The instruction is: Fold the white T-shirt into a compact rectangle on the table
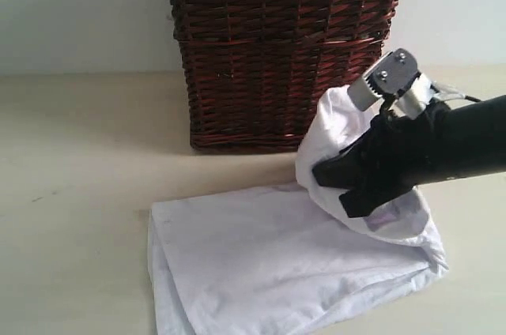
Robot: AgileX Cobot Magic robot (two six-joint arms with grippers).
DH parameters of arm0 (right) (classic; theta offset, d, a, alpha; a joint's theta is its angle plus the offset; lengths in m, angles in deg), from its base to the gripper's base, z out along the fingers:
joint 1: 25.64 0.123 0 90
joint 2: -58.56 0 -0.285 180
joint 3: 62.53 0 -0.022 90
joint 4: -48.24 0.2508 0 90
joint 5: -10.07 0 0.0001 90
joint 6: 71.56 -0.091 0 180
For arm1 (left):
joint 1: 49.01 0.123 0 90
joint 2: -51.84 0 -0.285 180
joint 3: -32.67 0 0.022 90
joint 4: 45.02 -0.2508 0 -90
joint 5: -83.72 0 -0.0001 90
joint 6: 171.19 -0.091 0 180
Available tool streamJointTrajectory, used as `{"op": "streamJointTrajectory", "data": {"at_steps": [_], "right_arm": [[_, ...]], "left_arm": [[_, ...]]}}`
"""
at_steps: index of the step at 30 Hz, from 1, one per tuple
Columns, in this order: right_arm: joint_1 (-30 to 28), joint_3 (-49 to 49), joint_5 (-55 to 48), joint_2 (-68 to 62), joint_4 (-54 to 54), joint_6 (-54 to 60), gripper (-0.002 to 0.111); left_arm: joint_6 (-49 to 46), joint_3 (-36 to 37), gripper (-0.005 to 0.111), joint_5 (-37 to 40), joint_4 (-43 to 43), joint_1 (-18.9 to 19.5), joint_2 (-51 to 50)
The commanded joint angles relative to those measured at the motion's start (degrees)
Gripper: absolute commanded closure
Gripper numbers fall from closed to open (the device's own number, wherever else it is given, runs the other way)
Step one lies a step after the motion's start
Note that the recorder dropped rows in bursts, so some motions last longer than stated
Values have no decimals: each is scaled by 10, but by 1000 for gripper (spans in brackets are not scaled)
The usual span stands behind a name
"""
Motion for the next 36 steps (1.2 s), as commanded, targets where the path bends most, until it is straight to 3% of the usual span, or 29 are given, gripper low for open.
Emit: {"op": "streamJointTrajectory", "data": {"at_steps": [1, 11, 28, 36], "right_arm": [[30, -21, 11, -44, 52, 30, 108], [122, -98, 5, -127, 165, 102, 108], [253, -126, -55, -193, 169, 98, 108], [273, -126, -53, -234, 167, 98, 106]], "left_arm": [[3, -1, 107, 2, -1, 1, 3], [3, -1, 107, 2, -1, 1, 3], [3, -1, 107, 2, -1, 1, 3], [3, -1, 107, 2, -1, 1, 3]]}}
